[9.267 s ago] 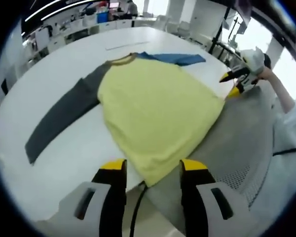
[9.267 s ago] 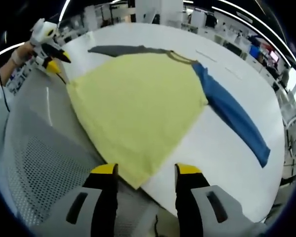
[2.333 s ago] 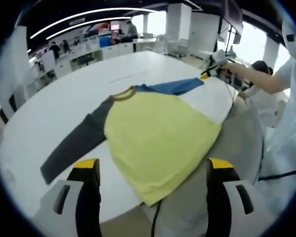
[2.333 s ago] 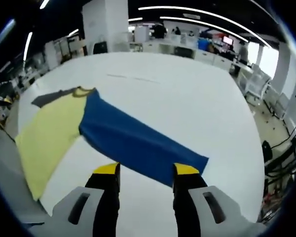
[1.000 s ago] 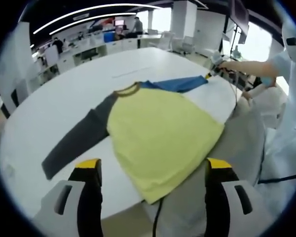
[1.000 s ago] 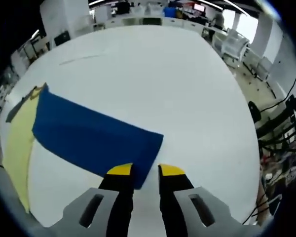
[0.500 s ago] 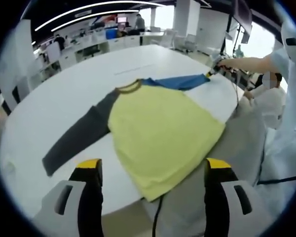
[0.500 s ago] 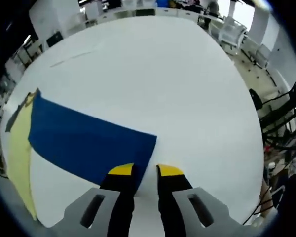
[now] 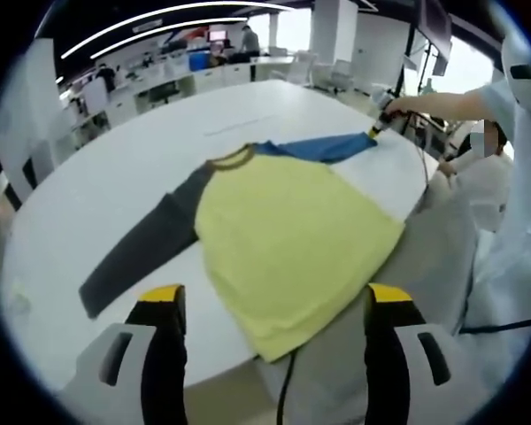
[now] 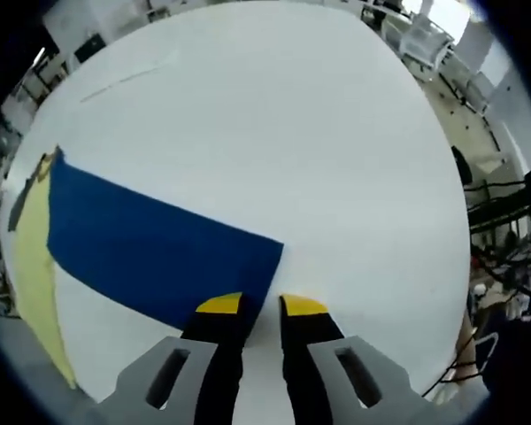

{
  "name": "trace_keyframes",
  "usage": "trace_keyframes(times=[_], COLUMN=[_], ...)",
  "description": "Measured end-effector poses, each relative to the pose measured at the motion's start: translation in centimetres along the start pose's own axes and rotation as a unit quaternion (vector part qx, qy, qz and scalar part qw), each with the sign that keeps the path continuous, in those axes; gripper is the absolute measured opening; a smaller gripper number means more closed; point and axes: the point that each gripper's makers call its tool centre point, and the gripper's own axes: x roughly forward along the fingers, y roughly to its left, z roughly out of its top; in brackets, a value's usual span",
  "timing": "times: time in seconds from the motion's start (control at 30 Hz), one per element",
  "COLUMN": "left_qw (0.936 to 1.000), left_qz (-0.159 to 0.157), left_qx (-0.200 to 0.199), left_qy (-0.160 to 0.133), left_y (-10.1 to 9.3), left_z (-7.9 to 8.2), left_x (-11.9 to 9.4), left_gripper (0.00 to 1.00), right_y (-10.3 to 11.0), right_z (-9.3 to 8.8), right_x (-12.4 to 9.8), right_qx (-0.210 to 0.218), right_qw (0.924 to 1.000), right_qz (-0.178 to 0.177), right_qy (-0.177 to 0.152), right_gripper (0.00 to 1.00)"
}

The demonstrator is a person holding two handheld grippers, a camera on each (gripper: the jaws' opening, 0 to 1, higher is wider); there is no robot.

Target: Fold the garment on the visible template until the final outline fits inside the template.

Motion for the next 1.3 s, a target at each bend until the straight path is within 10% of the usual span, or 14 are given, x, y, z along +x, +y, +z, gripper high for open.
trace_keyframes(times=[0.37, 1.3], left_qw=[0.9999, 0.9998], left_qz=[0.000, 0.003], left_qx=[-0.003, 0.000], left_qy=[0.012, -0.020], left_y=[-0.2, 0.4], left_z=[-0.2, 0.0], left_x=[0.4, -0.6], left_gripper=[0.79, 0.82], right_y=[1.6, 2.7], right_z=[0.2, 0.0], right_x=[0.4, -1.0], right_qx=[0.013, 0.032], right_qw=[0.9986, 0.9995], right_qz=[0.051, 0.001], right_qy=[0.009, -0.002], right_gripper=[0.03, 0.02])
